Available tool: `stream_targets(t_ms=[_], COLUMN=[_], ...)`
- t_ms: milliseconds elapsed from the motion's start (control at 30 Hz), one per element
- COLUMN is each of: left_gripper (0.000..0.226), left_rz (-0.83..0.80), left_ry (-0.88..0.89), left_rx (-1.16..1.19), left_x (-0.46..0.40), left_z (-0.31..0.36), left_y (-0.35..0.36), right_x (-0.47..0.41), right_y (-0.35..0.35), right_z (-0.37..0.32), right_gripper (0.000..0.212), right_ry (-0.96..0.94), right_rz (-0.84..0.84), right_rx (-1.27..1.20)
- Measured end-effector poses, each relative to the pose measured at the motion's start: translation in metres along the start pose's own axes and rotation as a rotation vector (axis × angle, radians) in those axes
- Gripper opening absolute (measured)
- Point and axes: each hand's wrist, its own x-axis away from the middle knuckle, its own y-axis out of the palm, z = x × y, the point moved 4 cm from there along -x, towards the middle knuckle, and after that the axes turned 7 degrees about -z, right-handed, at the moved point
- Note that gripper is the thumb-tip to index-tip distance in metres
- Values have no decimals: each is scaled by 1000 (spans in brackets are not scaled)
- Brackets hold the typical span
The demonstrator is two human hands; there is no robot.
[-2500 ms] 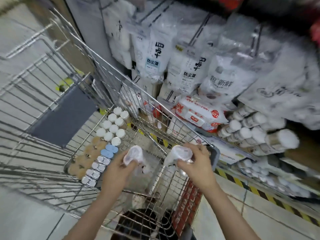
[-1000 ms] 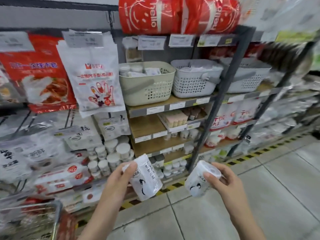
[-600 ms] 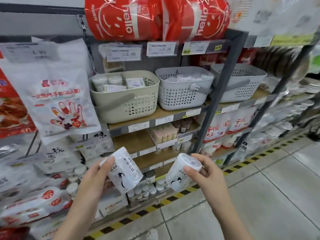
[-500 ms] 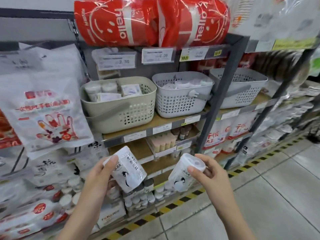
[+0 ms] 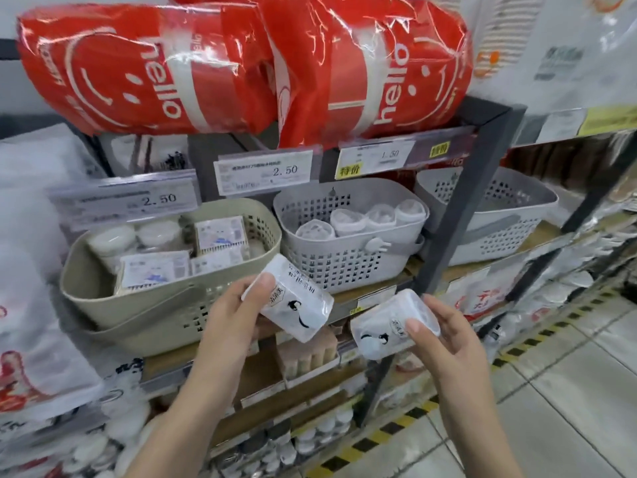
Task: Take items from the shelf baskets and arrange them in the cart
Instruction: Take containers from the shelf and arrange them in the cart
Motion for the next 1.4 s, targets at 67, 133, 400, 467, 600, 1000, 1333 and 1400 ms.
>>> stream_targets(t_ms=[67,133,400,467,600,1000,1333,1400], left_gripper=[28,24,64,49,29,42,28,22], left_rz=[25,62,155,177,251,33,-59,-74], left_ry=[23,40,155,179,265,249,150,189], left_rx=[12,25,61,40,-177,-550,-973,-1036], left_x=[-14,-24,-68,-78,-104,-161,-169,-171], left_z=[2,5,36,40,49,47,38,37], left_y=[2,2,12,18,24,31,27,29], right_x=[-22,-40,-117,-131,-160,-233,-252,-254], right_y=[6,11,25,31,48,83,102,105], right_z=[-6,-12,-29,-31,-39,-52,-40,-37], right_gripper=[50,47,58,51,33,29,40,41], right_ry=[-34,-56,-138,-175,-247,-421,-333,-320], right_rz=[-48,-82,-51,-70,-127,-383,-710,-757], right_rx=[8,4,-122,-123,-99,444,689,771])
